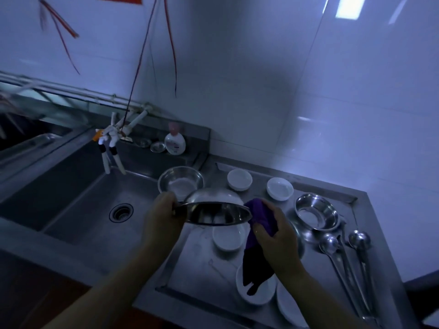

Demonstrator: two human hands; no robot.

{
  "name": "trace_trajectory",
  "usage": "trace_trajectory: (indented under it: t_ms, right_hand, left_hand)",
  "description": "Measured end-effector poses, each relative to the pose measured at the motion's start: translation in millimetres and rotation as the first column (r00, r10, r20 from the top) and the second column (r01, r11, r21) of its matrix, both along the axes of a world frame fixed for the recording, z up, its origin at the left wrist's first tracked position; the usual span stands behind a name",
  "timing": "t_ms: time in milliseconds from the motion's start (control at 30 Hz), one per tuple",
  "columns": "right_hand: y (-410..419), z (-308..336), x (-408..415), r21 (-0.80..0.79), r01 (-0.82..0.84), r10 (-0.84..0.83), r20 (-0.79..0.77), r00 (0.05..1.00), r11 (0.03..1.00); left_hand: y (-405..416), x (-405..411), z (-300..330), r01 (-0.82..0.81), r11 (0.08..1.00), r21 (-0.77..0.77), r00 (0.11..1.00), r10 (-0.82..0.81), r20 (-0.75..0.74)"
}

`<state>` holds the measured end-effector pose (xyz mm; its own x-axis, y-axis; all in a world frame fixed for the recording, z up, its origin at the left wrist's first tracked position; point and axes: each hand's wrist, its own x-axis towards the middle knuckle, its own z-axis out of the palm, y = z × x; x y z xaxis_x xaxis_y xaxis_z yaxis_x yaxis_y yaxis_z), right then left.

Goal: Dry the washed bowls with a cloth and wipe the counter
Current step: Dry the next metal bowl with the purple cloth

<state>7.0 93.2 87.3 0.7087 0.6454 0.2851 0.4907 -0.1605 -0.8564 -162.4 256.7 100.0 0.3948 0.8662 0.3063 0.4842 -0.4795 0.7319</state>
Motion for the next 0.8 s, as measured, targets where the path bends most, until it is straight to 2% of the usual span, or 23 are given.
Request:
trace_trajectory:
  t_ms: [133, 200, 267, 300, 367, 400, 467, 567, 600, 667, 800]
  right_hand:
    - [5, 21, -3, 0.139, 0.008, -0.002, -0.047, 0.999, 0.990]
    - [10, 30, -5, 0.218, 0.034, -0.018, -0.077, 0.997, 0.975]
    - [16, 41, -10, 0.299, 0.092, -0.071, -0.079, 0.994, 0.950]
    - [19, 46, -13, 0.354, 0.114, -0.119, -0.008, 0.993, 0.928]
    - [25, 51, -19, 0.447, 0.055, -0.198, 0.280, 0.940, 0.893]
    - [28, 52, -23, 0.442, -0.017, -0.195, 0.430, 0.881, 0.897]
    - [38, 50, -30, 0.295, -0.124, -0.107, 0.656, 0.747, 0.948]
    - [56, 44, -45, -0.002, -0.026, 0.017, 0.806, 0.591, 1.000]
    - [61, 42, -51, -0.061, 0.019, 0.039, 0.817, 0.575, 0.998]
    - [68, 41, -68, -0.125, 0.065, 0.061, 0.793, 0.606, 0.990]
    - [83, 42, -107, -0.101, 0.013, 0.062, 0.703, 0.709, 0.995]
  left_hand:
    - [-1, 0, 15, 0.028, 0.999, -0.042, 0.993, -0.023, 0.113]
    - [0, 0, 23, 0.115, 0.983, -0.146, 0.979, -0.087, 0.185]
    - [2, 1, 28, 0.120, 0.953, -0.279, 0.974, -0.059, 0.217]
    - [4, 2, 29, 0.104, 0.936, -0.337, 0.976, -0.031, 0.215]
    - [8, 2, 32, 0.137, 0.887, -0.440, 0.968, -0.026, 0.248]
    - [8, 1, 35, 0.192, 0.849, -0.493, 0.951, -0.038, 0.306]
    - [9, -1, 43, 0.297, 0.783, -0.546, 0.911, -0.062, 0.407]
    - [10, -4, 56, 0.409, 0.762, -0.501, 0.860, -0.139, 0.491]
    - [10, -4, 59, 0.439, 0.756, -0.485, 0.843, -0.159, 0.514]
    - [10, -5, 63, 0.457, 0.743, -0.489, 0.825, -0.149, 0.545]
    - [14, -4, 70, 0.452, 0.686, -0.571, 0.829, -0.088, 0.552]
